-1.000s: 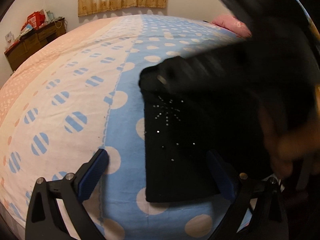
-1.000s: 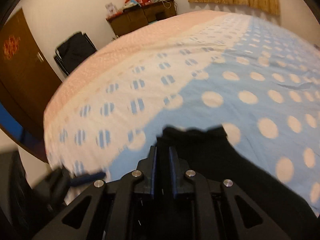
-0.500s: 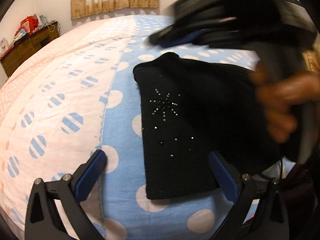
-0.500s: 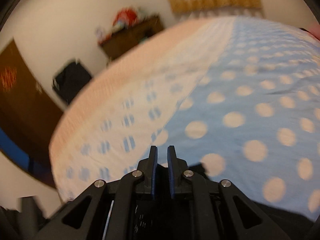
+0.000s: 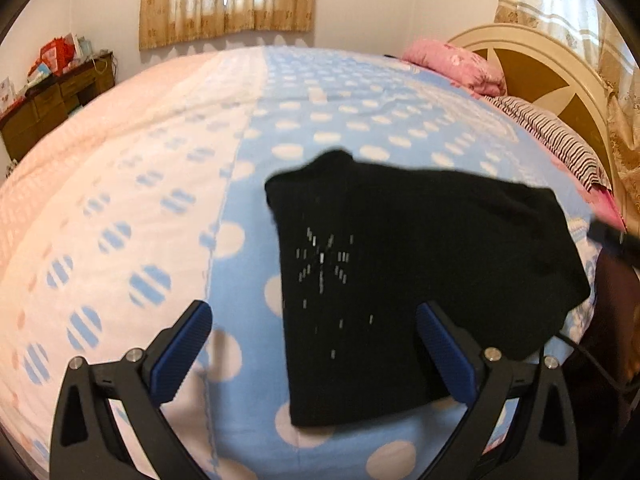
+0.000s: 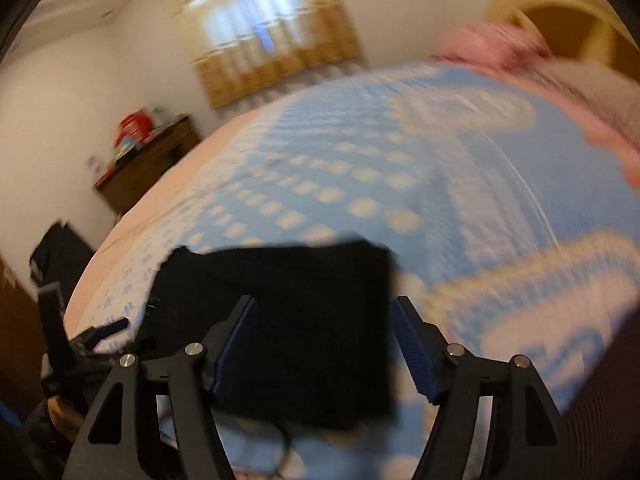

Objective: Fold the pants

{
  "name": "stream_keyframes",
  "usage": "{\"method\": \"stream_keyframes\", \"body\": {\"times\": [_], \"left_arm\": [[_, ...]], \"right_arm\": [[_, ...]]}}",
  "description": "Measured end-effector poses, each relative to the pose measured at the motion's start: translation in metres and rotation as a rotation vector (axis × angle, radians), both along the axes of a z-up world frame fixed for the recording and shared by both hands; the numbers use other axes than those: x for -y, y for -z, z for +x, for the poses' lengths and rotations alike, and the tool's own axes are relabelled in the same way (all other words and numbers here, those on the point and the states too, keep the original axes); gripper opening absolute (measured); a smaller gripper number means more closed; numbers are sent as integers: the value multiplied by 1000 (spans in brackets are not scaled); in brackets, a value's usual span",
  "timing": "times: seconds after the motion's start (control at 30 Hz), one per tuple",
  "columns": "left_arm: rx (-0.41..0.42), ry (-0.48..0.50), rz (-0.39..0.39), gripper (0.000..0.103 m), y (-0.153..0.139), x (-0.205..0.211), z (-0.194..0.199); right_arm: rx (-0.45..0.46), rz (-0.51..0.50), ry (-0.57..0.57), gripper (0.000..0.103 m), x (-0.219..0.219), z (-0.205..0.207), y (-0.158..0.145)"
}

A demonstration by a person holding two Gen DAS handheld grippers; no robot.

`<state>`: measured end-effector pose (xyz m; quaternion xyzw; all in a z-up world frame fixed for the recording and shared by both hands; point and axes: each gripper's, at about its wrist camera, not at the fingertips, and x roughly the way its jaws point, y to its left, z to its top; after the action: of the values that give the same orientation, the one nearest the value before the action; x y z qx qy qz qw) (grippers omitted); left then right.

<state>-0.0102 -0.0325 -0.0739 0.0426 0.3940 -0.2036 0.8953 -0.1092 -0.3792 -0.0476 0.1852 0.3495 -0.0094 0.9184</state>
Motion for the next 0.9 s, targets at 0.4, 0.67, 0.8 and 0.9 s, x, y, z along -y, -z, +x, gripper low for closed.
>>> {"method": "stream_keyframes", "body": {"times": [0.4,0.67,0.8,0.9], "left_arm": [[-80,-103,-61,103,14,10,38],[-59,-115,-30,103,16,15,35],[-57,-120,-18,103,17,15,33],[-53,-121,2,103,18,19,34]], "right_arm": [[-78,93,80,70,3,26,44],[-77,99,11,70,-16,28,51],[-99,73,-6,70,-30,29,53],[-88,137,1,70,-22,28,56]]}}
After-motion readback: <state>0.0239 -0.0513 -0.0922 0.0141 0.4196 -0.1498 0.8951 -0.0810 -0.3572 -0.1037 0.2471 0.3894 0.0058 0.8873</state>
